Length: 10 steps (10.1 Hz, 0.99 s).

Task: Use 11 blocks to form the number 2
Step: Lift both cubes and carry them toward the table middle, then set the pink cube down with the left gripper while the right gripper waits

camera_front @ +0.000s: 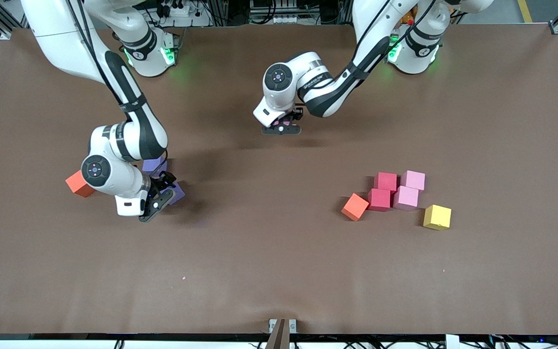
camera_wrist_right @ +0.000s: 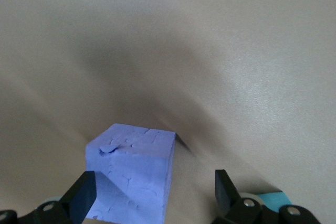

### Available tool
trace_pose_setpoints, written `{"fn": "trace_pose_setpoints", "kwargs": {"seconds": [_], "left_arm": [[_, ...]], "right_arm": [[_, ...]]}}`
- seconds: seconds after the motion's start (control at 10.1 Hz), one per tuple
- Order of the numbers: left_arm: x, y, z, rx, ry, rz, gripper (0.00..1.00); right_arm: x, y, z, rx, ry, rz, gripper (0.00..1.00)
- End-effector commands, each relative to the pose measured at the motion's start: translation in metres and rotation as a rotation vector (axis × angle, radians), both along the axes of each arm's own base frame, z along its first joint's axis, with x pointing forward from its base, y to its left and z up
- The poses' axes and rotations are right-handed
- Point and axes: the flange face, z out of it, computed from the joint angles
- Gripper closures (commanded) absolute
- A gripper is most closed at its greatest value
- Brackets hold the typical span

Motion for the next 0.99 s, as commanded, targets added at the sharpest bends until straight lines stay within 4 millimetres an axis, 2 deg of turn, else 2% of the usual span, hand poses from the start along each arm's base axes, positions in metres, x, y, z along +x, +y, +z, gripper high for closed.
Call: {"fn": "trace_pose_setpoints", "kwargs": {"seconds": [0.0, 0.39, 0.59, 0.79, 0.89], "left_arm": [[-0.002, -0.008, -0.006, 0.007, -0.005, -0.006, 1.0], [-0.015, -0.011, -0.011, 0.026, 0.001, -0.007, 1.0], [-0.017, -0.011, -0.013, 0.032, 0.003, -0.001, 1.0], [-0.019, -0.013, -0.016, 0.034, 0.004, -0.007, 1.0], [-0.019, -0.012, -0.017, 0.039, 0.0, -0.014, 1.0]], "right_arm": [[0.001, 0.002, 0.0, 0.047, 0.029, -0.034, 0.0], [-0.006, 0.01, -0.013, 0.068, 0.057, -0.048, 0.0], [-0.009, 0.021, -0.016, 0.065, 0.046, -0.033, 0.0], [-0.014, 0.025, -0.034, 0.055, 0.017, -0.029, 0.0], [-0.014, 0.024, -0.036, 0.053, 0.014, -0.025, 0.0]]}}
